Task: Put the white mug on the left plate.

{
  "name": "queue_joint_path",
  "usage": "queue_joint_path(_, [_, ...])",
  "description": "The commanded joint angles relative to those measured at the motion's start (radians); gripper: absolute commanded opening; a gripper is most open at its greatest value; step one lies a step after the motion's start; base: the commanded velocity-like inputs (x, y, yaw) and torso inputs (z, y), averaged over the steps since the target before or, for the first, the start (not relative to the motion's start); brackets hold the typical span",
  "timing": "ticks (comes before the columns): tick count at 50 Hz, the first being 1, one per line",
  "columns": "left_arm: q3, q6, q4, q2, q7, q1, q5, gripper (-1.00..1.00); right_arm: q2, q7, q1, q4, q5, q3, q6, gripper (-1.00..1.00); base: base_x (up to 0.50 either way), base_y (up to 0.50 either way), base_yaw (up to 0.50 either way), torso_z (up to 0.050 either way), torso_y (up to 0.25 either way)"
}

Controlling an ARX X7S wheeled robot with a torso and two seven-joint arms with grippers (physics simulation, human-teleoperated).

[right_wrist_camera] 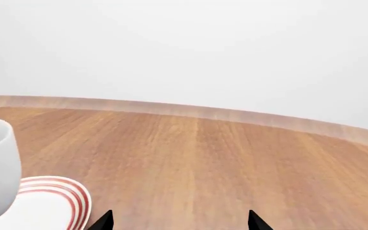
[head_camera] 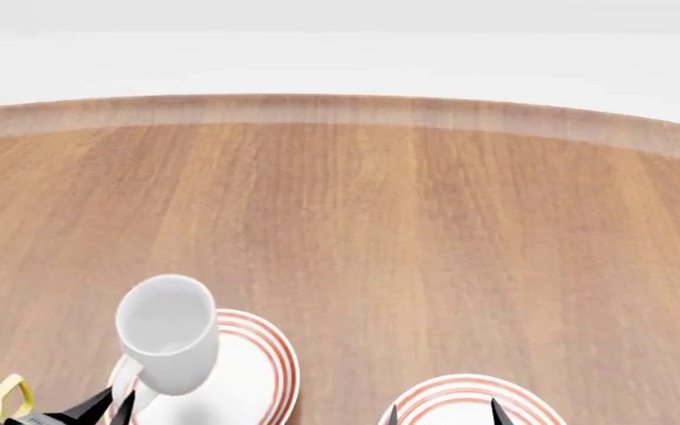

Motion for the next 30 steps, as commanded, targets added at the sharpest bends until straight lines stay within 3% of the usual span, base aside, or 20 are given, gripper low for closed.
queue_joint_path(1, [-0.003, 0.033, -0.107, 0.013, 0.019, -0.055, -0.022, -1.0, 0.002, 0.003, 0.001, 0.003, 0.003, -0.005, -0.003, 1.0, 0.0, 0.0, 0.0, 0.0, 0.0])
queue_joint_path(9, [-0.072, -0.018, -0.108, 0.035, 0.14, -0.067, -0.108, -1.0, 0.004, 0.004, 0.004, 0.013, 0.004, -0.007, -0.009, 1.0, 0.0, 0.0, 0.0, 0.0, 0.001])
queue_joint_path(30, [-0.137, -0.052, -0.109, 0.051, 0.13, -0.07, -0.049, -1.0, 0.009, 0.011, 0.005, 0.011, 0.01, -0.015, -0.009, 1.0, 0.0, 0.0, 0.0, 0.0, 0.0])
